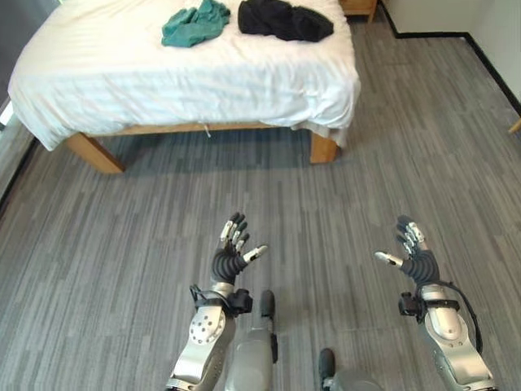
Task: Pick up bed clothes into laundry basket.
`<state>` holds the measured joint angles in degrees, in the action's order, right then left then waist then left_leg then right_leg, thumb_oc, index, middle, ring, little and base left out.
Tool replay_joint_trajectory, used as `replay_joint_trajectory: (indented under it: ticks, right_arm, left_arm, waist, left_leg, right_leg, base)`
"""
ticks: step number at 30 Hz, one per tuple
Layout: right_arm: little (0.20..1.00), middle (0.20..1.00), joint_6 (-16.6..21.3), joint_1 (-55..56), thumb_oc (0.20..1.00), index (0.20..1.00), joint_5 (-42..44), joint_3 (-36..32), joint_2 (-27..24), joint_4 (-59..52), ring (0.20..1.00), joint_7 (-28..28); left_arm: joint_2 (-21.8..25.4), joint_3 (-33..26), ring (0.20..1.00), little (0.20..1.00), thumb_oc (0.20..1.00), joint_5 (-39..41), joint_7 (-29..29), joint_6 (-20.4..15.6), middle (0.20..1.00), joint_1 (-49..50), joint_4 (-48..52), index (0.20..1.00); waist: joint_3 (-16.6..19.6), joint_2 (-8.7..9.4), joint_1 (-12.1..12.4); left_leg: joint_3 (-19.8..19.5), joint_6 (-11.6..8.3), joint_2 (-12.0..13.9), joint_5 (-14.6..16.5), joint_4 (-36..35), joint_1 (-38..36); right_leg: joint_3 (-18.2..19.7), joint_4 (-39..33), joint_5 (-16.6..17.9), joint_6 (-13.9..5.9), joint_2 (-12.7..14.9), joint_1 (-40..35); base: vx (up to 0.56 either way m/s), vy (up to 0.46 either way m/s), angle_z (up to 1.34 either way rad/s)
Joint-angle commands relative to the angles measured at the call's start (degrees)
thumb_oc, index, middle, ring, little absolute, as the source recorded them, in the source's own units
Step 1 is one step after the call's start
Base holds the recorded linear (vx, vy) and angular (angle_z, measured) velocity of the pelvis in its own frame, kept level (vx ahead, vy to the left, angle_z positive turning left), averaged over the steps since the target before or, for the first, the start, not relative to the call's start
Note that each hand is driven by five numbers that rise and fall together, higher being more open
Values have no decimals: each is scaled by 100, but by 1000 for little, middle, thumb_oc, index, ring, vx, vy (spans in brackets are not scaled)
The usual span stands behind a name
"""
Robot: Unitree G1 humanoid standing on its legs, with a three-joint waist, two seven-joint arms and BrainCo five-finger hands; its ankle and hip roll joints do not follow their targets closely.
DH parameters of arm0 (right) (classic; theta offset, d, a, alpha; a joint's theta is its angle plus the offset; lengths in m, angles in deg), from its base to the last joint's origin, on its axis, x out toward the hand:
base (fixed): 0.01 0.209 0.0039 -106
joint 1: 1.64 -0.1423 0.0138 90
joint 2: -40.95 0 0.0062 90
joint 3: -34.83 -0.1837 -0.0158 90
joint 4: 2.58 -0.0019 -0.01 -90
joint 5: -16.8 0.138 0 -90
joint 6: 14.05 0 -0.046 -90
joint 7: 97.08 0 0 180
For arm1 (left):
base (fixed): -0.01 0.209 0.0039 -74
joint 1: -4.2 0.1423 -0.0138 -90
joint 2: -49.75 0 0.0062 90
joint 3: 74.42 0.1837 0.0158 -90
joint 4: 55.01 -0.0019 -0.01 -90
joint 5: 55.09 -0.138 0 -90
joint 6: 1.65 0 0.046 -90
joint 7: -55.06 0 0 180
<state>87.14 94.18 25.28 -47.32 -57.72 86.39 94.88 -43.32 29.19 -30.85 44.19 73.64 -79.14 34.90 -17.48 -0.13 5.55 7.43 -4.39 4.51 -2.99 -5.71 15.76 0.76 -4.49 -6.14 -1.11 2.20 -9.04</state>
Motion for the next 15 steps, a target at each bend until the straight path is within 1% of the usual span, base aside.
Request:
replay_joint_trajectory:
  ticks: [1,2,3,4,5,6,7,8,9,10,11,12,13,14,15]
  right_arm:
    - [1000,1000,165,-115,1000,1000,-461,-62,81,-365,1000,-23]
    - [1000,1000,191,-111,1000,1000,-462,-66,111,-376,1000,-33]
    - [1000,1000,205,-108,1000,1000,-490,-55,173,-359,1000,-32]
    - [1000,1000,187,-140,1000,1000,-523,-34,204,-368,1000,-17]
    - [1000,1000,177,-198,1000,1000,-540,6,238,-392,1000,-41]
    - [1000,1000,191,-278,1000,1000,-581,31,248,-404,1000,-36]
    - [1000,1000,177,-317,1000,1000,-638,29,267,-423,1000,-28]
    - [1000,1000,176,-373,1000,1000,-730,48,304,-432,1000,-9]
    - [1000,1000,168,-407,1000,1000,-858,40,306,-455,1000,43]
    - [1000,1000,168,-403,1000,1000,-951,14,302,-562,1000,75]
    - [1000,1000,164,-396,1000,1000,-953,14,301,-569,1000,75]
    - [1000,1000,154,-366,1000,1000,-925,-43,301,-610,1000,83]
    - [1000,1000,154,-352,1000,1000,-949,-68,287,-593,1000,128]
    - [1000,1000,143,-338,1000,1000,-984,-114,293,-576,1000,172]
    - [1000,1000,133,-322,1000,1000,-1021,-151,301,-574,1000,197]
  left_arm:
    - [320,63,1000,1000,1000,76,124,-161,1000,108,494,1000]
    - [360,76,1000,1000,1000,66,146,-148,1000,100,504,1000]
    - [448,123,1000,1000,1000,1,181,-111,1000,35,490,1000]
    - [523,152,1000,1000,1000,-63,175,-97,1000,-61,476,1000]
    - [612,189,1000,1000,1000,-138,185,-74,1000,-138,487,1000]
    - [682,215,1000,1000,1000,-185,170,-78,1000,-221,483,1000]
    - [730,209,1000,1000,1000,-244,176,-100,1000,-271,485,1000]
    - [743,205,1000,1000,1000,-318,135,-92,1000,-318,476,1000]
    - [771,210,1000,1000,1000,-330,103,-96,1000,-381,465,1000]
    - [787,230,1000,1000,1000,-315,103,-90,1000,-408,483,1000]
    - [786,231,1000,1000,1000,-314,103,-89,1000,-407,482,1000]
    - [771,245,1000,1000,1000,-283,176,-86,1000,-388,467,1000]
    - [756,255,1000,1000,1000,-263,214,-91,1000,-391,416,1000]
    - [736,270,1000,1000,1000,-276,253,-80,1000,-386,366,1000]
    - [725,260,1000,1000,1000,-286,281,-86,1000,-400,306,1000]
  waist:
    - [470,357,132]
    - [484,423,149]
    - [467,518,136]
    - [443,512,112]
    - [367,519,6]
    - [306,479,-98]
    - [288,363,-156]
    - [243,285,-212]
    - [212,211,-246]
    - [142,193,-377]
    - [135,198,-404]
    - [98,239,-502]
    - [86,286,-588]
    - [63,336,-656]
    - [68,322,-731]
  left_leg:
    - [-14,70,-106,-748,72,12]
    - [21,118,-135,-706,72,-86]
    - [75,183,-209,-600,72,-270]
    - [105,235,-206,-505,71,-450]
    - [89,294,-252,-378,71,-653]
    - [62,335,-246,-282,71,-804]
    - [36,343,-152,-194,71,-901]
    - [17,345,-83,-126,71,-1014]
    - [20,330,-11,-45,71,-1124]
    - [-48,301,-36,104,71,-1307]
    - [-74,295,-45,140,71,-1333]
    - [-144,267,-116,284,71,-1502]
    - [-204,231,-149,444,71,-1649]
    - [-281,215,-203,556,71,-1779]
    - [-346,180,-188,719,71,-1931]
  right_leg:
    - [-130,51,-487,-524,236,-670]
    - [-124,275,-486,-581,289,-644]
    - [-165,807,-475,-711,360,-508]
    - [-158,1412,-266,-843,352,-242]
    - [-157,2147,81,-995,375,97]
    - [-104,2828,441,-1119,313,439]
    - [-110,3156,616,-1160,235,711]
    - [-230,3536,683,-1178,280,1016]
    - [-419,3491,727,-1111,402,1283]
    - [-697,3020,598,-955,496,1607]
    - [-725,3024,551,-953,509,1567]
    - [-837,2175,395,-839,446,1705]
    - [-909,1363,446,-823,443,1673]
    - [-901,852,589,-817,431,1827]
    - [-929,363,786,-872,384,1874]
  base:
    - [482,211,-31]
    - [439,166,-45]
    - [287,123,-38]
    - [234,134,-34]
    - [218,171,-15]
    - [200,144,-5]
    - [237,136,30]
    - [267,105,41]
    - [459,62,41]
    - [388,18,14]
    - [525,-54,19]
    - [442,-83,36]
    - [553,-116,47]
    - [457,-98,40]
    - [419,-83,39]
